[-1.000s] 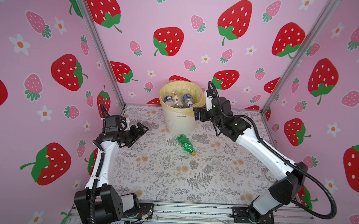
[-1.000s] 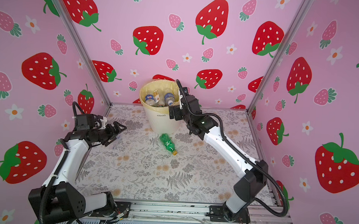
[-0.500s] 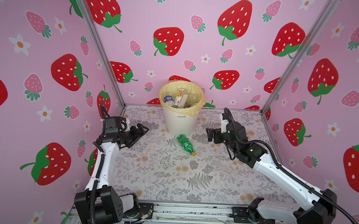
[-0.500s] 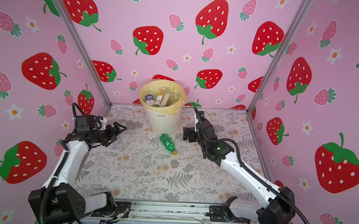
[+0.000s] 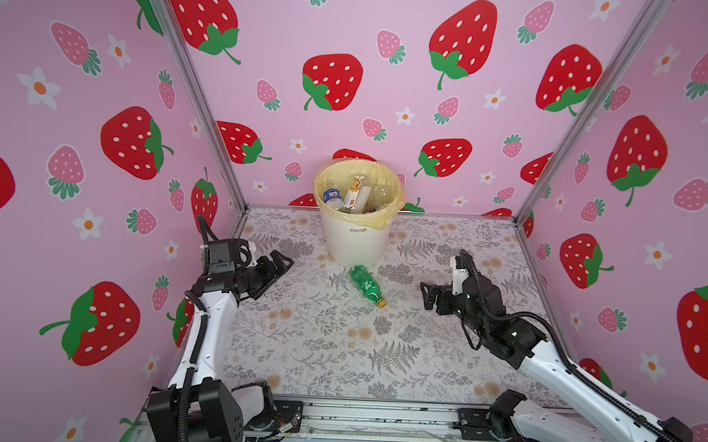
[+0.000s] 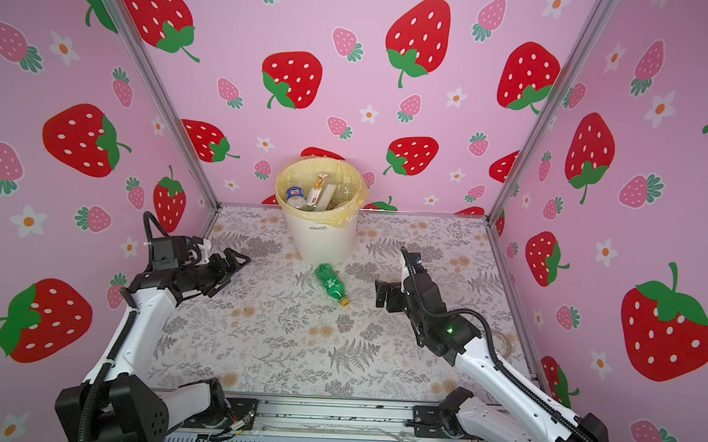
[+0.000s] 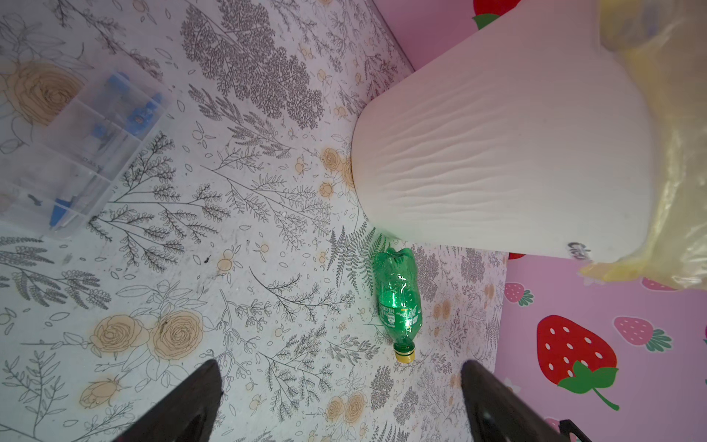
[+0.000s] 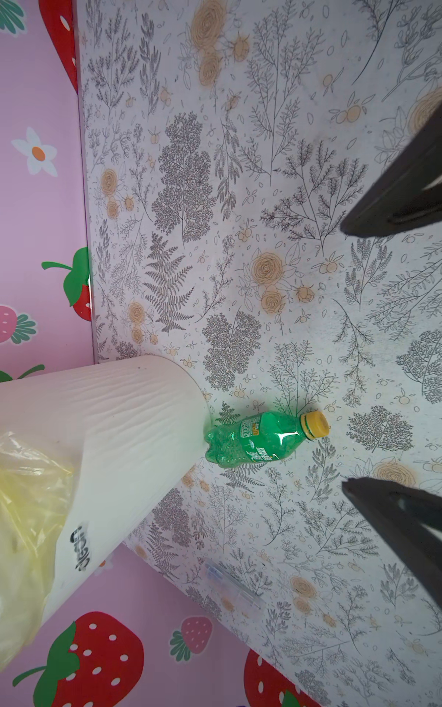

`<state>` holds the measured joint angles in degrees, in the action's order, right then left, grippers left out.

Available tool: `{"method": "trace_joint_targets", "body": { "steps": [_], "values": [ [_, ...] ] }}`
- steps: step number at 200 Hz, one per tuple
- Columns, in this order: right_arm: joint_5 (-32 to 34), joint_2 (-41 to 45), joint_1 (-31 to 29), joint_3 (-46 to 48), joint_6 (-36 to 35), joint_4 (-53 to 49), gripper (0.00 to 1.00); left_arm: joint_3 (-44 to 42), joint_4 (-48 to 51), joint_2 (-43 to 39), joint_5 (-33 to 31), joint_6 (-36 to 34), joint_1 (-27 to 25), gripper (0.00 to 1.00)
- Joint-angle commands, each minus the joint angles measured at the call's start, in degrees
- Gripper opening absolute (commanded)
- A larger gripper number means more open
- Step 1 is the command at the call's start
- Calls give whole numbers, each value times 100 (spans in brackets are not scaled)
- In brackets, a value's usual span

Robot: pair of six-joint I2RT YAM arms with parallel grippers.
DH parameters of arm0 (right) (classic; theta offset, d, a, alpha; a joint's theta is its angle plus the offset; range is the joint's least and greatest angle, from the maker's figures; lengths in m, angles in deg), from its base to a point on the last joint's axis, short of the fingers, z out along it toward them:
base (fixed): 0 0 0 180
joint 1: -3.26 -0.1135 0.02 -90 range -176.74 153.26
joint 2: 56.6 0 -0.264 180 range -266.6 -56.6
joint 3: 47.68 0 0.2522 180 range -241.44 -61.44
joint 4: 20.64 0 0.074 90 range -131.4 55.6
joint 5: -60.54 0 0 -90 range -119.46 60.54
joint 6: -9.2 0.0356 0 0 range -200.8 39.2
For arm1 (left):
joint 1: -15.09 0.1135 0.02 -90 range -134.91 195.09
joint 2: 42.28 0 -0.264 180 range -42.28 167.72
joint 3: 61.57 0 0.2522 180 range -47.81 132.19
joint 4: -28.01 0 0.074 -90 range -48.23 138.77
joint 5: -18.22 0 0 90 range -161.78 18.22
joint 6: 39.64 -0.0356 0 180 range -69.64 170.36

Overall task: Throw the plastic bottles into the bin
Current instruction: 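Draw the right gripper back from the bin toward the green bottle, then lower the right gripper over the green yellow-capped bottle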

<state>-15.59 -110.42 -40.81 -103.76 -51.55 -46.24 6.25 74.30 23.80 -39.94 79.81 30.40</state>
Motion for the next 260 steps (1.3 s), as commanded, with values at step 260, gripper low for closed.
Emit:
{"method": "trace_joint_targets", "body": {
  "steps": [260],
  "values": [
    [-1095, -2843, -575, -699, -868, 1128, 99, 630, 1349, 151, -905, -462, -809, 99]
  ]
}}
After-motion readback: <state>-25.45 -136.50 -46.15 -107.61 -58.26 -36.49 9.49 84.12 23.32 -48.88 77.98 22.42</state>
